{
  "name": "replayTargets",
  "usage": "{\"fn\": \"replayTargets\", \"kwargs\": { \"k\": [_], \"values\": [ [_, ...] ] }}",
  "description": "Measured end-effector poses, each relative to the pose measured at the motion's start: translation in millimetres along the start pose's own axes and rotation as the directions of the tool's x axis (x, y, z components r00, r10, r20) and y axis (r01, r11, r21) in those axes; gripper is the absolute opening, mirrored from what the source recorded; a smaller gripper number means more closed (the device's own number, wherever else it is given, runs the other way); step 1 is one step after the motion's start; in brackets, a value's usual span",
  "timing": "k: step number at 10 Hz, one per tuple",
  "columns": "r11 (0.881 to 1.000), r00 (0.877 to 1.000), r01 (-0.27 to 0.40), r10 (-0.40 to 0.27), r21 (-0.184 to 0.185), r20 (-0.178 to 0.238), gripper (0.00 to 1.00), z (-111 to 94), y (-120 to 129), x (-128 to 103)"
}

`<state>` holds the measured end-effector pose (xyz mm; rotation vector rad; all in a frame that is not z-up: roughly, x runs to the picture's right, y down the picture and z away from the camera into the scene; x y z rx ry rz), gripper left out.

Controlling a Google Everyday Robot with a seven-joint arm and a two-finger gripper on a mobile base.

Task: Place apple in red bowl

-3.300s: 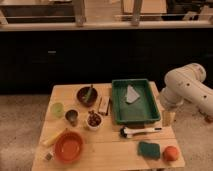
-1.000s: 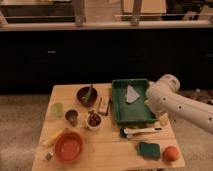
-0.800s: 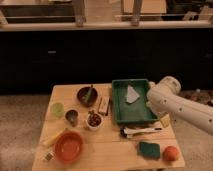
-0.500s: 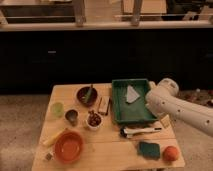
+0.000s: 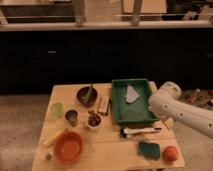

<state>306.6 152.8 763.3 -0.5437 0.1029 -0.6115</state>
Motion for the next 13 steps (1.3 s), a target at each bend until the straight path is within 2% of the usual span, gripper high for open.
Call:
{"fn": "replayTargets", "kwargs": {
  "k": [3,7,13],
  "values": [
    [0.999,0.999,-0.041,0.042,-0.024,0.024,0.80,0,3,3],
    [0.993,0.993,-0.096,0.100,-0.075,0.056,0.80,1,21,7],
    [0.986,0.983,-0.134,0.145,-0.096,0.115,0.80,-7,58,1]
  ]
}}
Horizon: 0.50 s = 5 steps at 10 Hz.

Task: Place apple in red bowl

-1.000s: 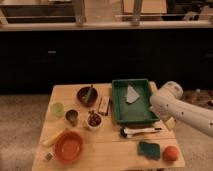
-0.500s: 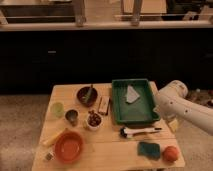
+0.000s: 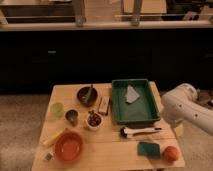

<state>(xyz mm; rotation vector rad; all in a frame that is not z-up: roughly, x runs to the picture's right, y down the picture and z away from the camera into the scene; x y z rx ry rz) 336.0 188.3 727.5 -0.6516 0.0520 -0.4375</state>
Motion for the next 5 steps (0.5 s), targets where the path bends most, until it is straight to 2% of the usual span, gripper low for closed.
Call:
{"fn": "replayTargets", "kwargs": {
  "k": [5],
  "values": [
    [0.999,0.999,-0.040,0.040,-0.013,0.026,0.80,9,28,-7]
  ]
}}
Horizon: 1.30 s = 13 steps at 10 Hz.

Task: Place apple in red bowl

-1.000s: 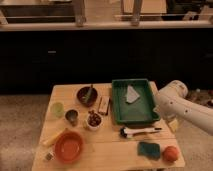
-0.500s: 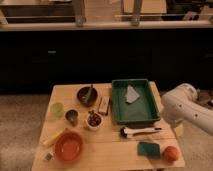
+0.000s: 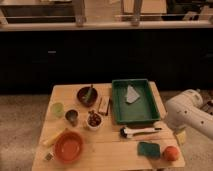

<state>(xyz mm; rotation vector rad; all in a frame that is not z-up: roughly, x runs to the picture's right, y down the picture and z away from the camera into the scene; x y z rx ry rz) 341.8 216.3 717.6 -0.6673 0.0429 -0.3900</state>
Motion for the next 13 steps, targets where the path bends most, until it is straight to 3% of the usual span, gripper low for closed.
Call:
{"fn": "replayTargets", "kwargs": {
  "k": [5,13],
  "values": [
    [0.996,0.996,-0.089,0.089,-0.012,0.009,0.80,8,20,-6],
    [0.993,0.991,-0.110,0.112,-0.035,0.069,0.80,20,38,-24]
  ]
}}
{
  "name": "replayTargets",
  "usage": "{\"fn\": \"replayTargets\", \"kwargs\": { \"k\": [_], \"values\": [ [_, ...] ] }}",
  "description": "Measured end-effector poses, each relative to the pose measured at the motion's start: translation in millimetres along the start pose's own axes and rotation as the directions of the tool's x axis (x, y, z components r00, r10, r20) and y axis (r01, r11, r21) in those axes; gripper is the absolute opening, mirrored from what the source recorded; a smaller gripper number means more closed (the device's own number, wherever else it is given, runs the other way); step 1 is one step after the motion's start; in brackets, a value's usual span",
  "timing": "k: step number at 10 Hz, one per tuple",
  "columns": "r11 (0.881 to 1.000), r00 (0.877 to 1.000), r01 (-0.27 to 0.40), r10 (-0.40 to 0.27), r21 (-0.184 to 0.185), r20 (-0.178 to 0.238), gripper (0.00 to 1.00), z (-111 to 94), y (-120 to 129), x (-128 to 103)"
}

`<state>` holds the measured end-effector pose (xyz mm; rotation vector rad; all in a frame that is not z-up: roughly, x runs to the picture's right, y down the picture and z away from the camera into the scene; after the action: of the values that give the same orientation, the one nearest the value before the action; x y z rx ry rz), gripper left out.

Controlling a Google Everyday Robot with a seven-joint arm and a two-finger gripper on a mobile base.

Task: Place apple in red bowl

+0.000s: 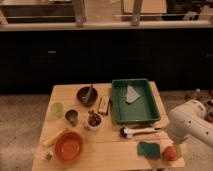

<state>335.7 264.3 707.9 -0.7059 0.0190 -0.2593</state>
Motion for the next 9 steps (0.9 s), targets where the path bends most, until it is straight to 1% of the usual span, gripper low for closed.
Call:
{"fn": "replayTargets", "kwargs": {
  "k": [2,4,6,9],
  "values": [
    [1.000,1.000,-0.007,0.007,0.013,0.016,0.80,5,6,-1],
    [1.000,0.999,-0.009,0.007,0.030,0.048,0.80,11,5,-4],
    [1.000,0.997,-0.007,0.005,0.029,0.074,0.80,18,7,-5],
    [1.000,0.995,0.003,-0.005,0.016,0.096,0.80,28,6,-8]
  ]
}}
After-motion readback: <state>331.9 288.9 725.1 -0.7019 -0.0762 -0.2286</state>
